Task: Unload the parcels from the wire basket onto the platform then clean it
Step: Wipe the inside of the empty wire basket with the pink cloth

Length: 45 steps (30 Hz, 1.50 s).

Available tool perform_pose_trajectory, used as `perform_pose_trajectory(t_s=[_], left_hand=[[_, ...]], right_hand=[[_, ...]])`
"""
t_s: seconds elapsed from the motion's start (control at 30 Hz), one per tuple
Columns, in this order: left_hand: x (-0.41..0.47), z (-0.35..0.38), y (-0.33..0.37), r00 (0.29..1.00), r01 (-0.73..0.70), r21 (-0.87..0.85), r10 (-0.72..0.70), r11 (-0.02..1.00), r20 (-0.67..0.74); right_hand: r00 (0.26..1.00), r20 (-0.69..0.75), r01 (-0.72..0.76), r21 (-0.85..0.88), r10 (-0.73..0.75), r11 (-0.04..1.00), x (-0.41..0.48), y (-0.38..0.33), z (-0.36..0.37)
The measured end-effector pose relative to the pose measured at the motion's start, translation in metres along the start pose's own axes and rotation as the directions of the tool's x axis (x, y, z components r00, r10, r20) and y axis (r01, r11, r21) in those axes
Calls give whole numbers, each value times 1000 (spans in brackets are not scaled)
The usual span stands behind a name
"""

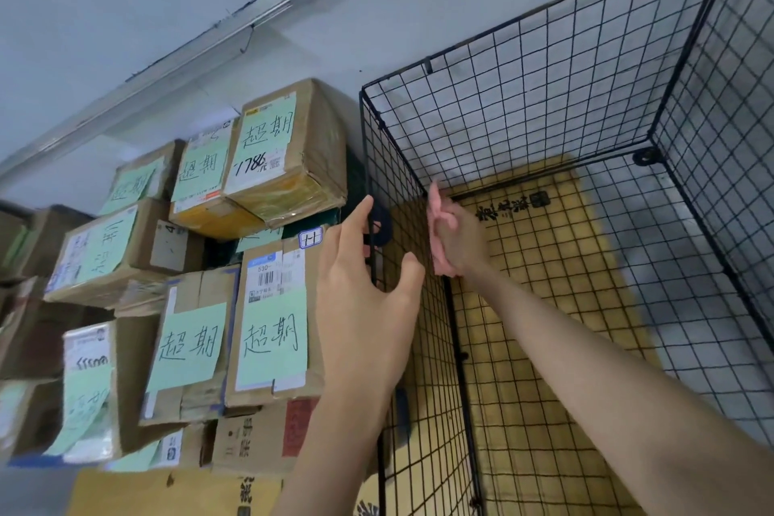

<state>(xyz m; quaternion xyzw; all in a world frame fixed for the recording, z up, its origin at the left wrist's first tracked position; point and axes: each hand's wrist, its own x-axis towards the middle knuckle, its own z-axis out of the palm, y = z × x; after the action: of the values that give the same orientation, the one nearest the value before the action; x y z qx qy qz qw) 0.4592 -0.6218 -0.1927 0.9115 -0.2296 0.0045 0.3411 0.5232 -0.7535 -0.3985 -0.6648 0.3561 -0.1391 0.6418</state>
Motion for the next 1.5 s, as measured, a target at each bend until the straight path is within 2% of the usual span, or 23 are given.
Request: perform_pose_trajectory(t_s=[0.1,0.23,0.33,0.53,0.7,0.87,1.0,1.07,1.2,1.27,1.37,1.4,1.5], left_hand=[[0,0,1,1000,-1,-9,1,1000,3],[1,1,1,1000,-1,-18,1,1000,2],[1,0,0,1000,1,-20,0,1000,7],[2,1,-1,1000,-12,5,12,1000,8],[2,0,1,1000,-10,2,10,1000,17],[1,-1,1,1000,-5,-14,5,1000,13],[-1,-4,0,1000,6,-35,-6,999,-4],[-5,-7,-1,1000,13,-59,-14,998,-15],[-25,-15,-1,1000,3,-64,-2,998,15],[-37,-19,-2,1000,2,-74,-1,997,16],[-47,-24,-3,1000,-12,-83,12,996,-4],[-50,-25,-4,1000,-10,-79,10,997,-5],[-62,-26,-3,1000,3,-56,-2,998,4]], right_hand=[[989,26,144,134,-148,981,-3,-53,-12],[897,-15,435,203,-442,877,-8,-143,-23],[863,-78,504,207,-499,839,-1,-179,-21],[908,-34,418,71,-417,906,-9,-144,-21],[980,66,187,32,-189,982,-34,-51,-15],[996,91,-33,131,21,991,-75,19,-8],[995,78,-73,153,62,986,-101,15,-13],[999,44,-3,171,-4,985,-107,-17,-18],[969,3,240,232,-248,943,-123,-87,-26],[934,-40,353,264,-356,897,-135,-112,-30],[838,-122,545,198,-532,814,-144,-130,-31],[825,-136,565,186,-549,804,-142,-127,-29],[852,-133,523,170,-507,835,-125,-97,-22]])
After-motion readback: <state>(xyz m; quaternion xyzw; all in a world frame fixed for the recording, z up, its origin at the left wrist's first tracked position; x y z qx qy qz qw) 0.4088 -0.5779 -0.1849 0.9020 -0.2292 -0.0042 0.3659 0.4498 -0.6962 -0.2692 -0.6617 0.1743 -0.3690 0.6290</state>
